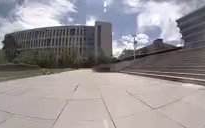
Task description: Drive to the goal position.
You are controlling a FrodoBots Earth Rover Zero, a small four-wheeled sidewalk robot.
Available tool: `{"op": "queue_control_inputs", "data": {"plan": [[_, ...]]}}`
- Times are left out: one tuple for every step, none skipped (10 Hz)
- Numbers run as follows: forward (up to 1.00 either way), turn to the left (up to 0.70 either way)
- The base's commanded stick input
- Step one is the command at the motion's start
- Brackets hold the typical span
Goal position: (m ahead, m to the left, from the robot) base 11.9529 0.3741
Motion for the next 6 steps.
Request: {"op": "queue_control_inputs", "data": {"plan": [[0.70, 0.00], [0.70, 0.00], [0.70, 0.00], [0.70, 0.00], [0.70, 0.00], [0.70, 0.00]]}}
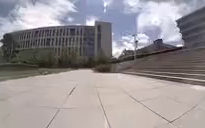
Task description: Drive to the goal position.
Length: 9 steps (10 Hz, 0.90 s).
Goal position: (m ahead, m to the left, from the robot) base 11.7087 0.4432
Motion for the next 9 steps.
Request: {"op": "queue_control_inputs", "data": {"plan": [[0.70, 0.00], [0.70, 0.00], [0.70, 0.00], [0.70, 0.00], [0.70, 0.00], [0.70, 0.00], [0.70, 0.00], [0.70, 0.00], [0.70, 0.00]]}}
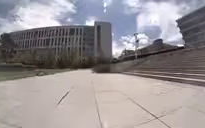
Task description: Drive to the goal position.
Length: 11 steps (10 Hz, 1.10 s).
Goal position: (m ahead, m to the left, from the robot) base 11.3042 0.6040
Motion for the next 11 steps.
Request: {"op": "queue_control_inputs", "data": {"plan": [[0.70, 0.00], [0.70, 0.00], [0.70, 0.00], [0.70, 0.00], [0.70, 0.00], [0.70, 0.00], [0.70, 0.00], [0.70, 0.00], [0.70, 0.00], [0.70, 0.00], [0.70, 0.00]]}}
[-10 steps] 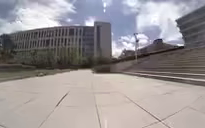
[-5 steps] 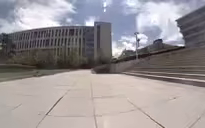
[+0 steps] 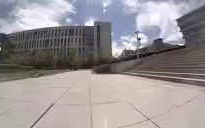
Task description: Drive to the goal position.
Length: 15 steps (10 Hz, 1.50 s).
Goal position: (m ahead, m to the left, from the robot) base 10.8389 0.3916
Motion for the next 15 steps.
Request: {"op": "queue_control_inputs", "data": {"plan": [[0.70, 0.00], [0.70, 0.00], [0.70, 0.00], [0.70, 0.00], [0.70, 0.00], [0.70, 0.00], [0.70, 0.00], [0.70, 0.00], [0.70, 0.00], [0.70, 0.00], [0.70, 0.00], [0.70, 0.00], [0.70, 0.00], [0.70, 0.00], [0.70, 0.00]]}}
